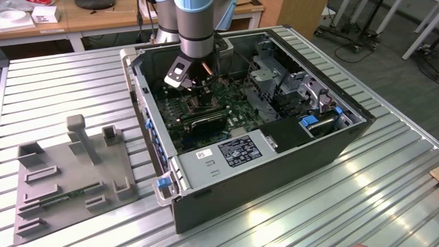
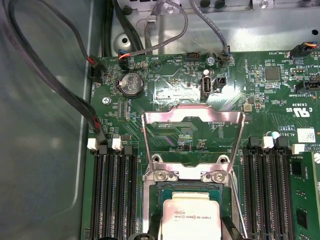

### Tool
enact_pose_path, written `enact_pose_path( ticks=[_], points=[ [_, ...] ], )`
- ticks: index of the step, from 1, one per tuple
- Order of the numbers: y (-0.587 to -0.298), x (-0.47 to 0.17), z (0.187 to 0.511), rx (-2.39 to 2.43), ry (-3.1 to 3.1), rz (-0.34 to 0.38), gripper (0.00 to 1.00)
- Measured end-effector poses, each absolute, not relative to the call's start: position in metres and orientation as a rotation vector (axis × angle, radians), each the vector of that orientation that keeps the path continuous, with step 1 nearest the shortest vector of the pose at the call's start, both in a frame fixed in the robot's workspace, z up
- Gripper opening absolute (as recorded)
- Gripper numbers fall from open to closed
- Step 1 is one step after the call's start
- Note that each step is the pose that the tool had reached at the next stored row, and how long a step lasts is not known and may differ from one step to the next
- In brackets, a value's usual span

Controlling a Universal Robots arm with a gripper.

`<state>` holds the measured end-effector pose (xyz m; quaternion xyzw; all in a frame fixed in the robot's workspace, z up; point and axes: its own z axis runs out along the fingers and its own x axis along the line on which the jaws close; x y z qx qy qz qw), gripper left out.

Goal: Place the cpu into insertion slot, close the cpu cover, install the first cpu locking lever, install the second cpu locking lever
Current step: 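Place the cpu into insertion slot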

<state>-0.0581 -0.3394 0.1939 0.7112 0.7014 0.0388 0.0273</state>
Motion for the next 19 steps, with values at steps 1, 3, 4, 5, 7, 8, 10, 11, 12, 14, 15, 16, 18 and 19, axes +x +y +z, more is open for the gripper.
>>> enact_pose_path(
  ticks=[1, 3, 4, 5, 7, 8, 10, 11, 12, 14, 15, 16, 18, 19],
  points=[
    [-0.3394, -0.0581, 0.1939, 2.196, 2.166, 0.120, 0.54],
    [-0.3395, -0.0568, 0.1938, 2.196, 2.166, 0.119, 0.54],
    [-0.3395, -0.0567, 0.1938, 2.196, 2.166, 0.120, 0.54],
    [-0.3394, -0.0567, 0.1938, 2.196, 2.166, 0.120, 0.54],
    [-0.3394, -0.0567, 0.1934, 2.196, 2.166, 0.120, 0.54],
    [-0.3394, -0.0567, 0.1930, 2.196, 2.166, 0.120, 0.54],
    [-0.3395, -0.0567, 0.1928, 2.196, 2.166, 0.119, 0.54],
    [-0.3395, -0.0567, 0.1928, 2.196, 2.166, 0.119, 0.54],
    [-0.3395, -0.0567, 0.1927, 2.196, 2.166, 0.119, 0.54],
    [-0.3395, -0.0567, 0.1927, 2.196, 2.166, 0.119, 0.54],
    [-0.3395, -0.0567, 0.1926, 2.196, 2.166, 0.119, 0.54],
    [-0.3395, -0.0567, 0.1925, 2.196, 2.166, 0.119, 0.54],
    [-0.3395, -0.0568, 0.1917, 2.196, 2.166, 0.119, 0.54],
    [-0.3395, -0.0568, 0.1916, 2.196, 2.166, 0.119, 0.54]
  ],
)
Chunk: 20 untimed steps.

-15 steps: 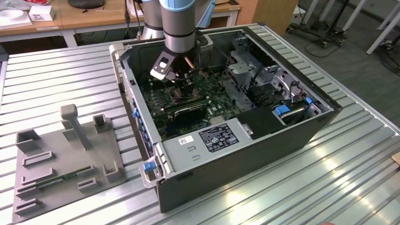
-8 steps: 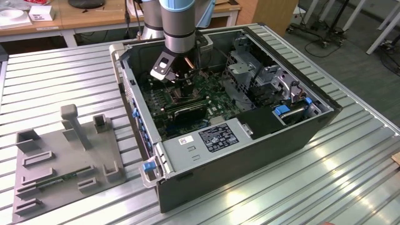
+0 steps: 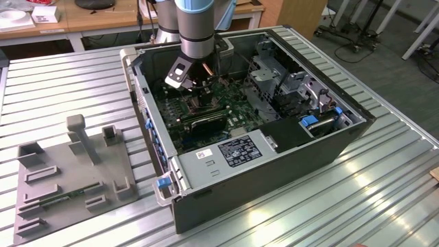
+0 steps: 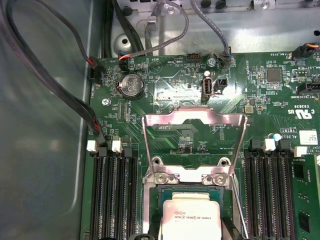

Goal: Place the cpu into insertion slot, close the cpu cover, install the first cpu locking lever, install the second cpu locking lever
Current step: 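Place the cpu into insertion slot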

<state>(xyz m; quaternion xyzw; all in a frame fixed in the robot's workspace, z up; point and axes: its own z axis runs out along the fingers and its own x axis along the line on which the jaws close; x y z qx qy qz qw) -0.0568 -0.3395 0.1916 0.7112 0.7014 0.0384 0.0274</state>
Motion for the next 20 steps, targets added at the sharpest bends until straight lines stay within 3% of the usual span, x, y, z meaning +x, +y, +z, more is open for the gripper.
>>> enact_pose_path(
  ticks=[9, 11, 12, 20],
  points=[
    [-0.3394, -0.0567, 0.1910, 2.196, 2.166, 0.120, 0.54],
    [-0.3393, -0.0566, 0.1908, 2.196, 2.166, 0.121, 0.55],
    [-0.3393, -0.0566, 0.1909, 2.196, 2.166, 0.120, 0.61],
    [-0.3395, -0.0567, 0.1945, 2.196, 2.166, 0.119, 0.61]
  ],
)
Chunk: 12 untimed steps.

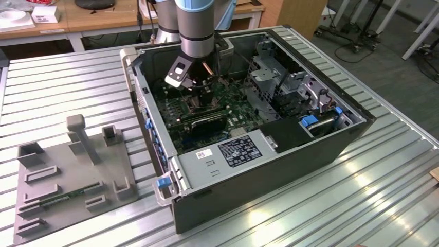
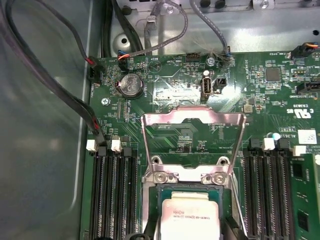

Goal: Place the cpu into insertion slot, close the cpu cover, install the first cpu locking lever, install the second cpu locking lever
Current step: 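Place the cpu into insertion slot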

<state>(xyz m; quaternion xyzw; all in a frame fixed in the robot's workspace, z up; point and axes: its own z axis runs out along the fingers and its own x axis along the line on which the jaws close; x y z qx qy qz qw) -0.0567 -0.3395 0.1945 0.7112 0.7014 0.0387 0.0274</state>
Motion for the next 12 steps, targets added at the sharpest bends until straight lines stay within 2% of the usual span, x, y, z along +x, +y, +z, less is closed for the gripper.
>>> enact_pose_path(
  ticks=[12],
  points=[
    [-0.339, -0.057, 0.209, 2.196, 2.166, 0.120, 0.61]
  ],
)
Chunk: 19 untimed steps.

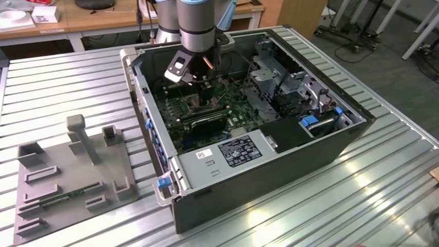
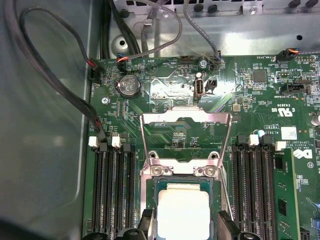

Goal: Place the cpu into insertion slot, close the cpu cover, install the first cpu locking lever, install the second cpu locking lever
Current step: 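Place the cpu into insertion slot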

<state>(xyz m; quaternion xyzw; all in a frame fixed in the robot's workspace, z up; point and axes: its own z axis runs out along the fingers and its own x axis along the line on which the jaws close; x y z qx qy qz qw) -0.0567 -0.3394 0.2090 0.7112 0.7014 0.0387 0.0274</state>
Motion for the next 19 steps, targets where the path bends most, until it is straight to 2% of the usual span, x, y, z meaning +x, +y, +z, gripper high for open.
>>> enact_pose_path(
  ticks=[19],
  points=[
    [-0.3393, -0.0566, 0.2077, 2.178, 2.185, 0.121, 0.61]
  ],
)
